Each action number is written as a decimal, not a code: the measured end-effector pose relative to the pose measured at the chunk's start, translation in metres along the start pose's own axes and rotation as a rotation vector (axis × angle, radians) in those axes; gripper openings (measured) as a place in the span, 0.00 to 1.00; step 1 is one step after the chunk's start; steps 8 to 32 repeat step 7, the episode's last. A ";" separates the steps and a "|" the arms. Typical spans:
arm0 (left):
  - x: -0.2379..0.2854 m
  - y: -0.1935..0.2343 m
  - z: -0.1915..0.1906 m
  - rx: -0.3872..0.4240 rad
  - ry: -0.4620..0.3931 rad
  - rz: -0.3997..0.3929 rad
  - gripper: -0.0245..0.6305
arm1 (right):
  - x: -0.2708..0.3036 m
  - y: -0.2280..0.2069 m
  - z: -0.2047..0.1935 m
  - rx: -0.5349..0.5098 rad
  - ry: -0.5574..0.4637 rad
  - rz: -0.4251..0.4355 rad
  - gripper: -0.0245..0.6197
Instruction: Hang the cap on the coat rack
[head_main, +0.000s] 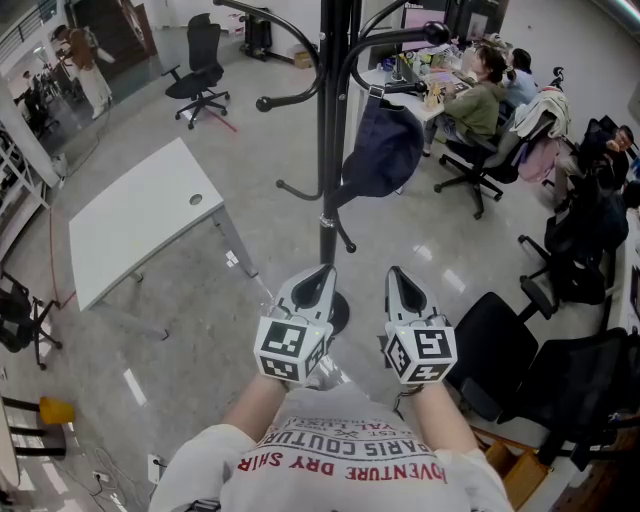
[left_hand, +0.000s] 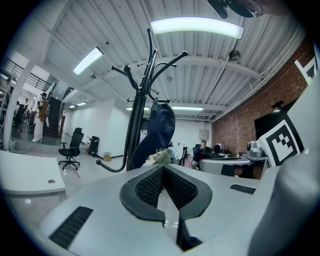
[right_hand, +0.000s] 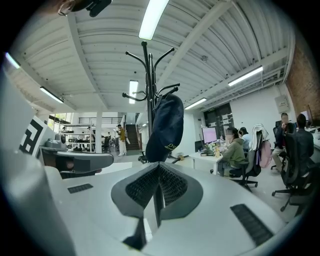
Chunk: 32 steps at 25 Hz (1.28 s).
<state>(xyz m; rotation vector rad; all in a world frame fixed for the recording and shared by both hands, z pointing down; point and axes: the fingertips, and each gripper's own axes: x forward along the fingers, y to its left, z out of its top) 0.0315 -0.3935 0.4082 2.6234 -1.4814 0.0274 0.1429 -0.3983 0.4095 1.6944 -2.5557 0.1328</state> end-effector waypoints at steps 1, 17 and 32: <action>0.000 0.001 0.000 0.000 0.000 0.001 0.05 | 0.001 0.000 0.000 -0.002 -0.001 0.000 0.06; 0.001 0.002 0.000 0.004 0.001 -0.008 0.05 | 0.003 0.002 0.001 -0.011 -0.001 -0.001 0.06; 0.001 0.002 0.000 0.004 0.001 -0.008 0.05 | 0.003 0.002 0.001 -0.011 -0.001 -0.001 0.06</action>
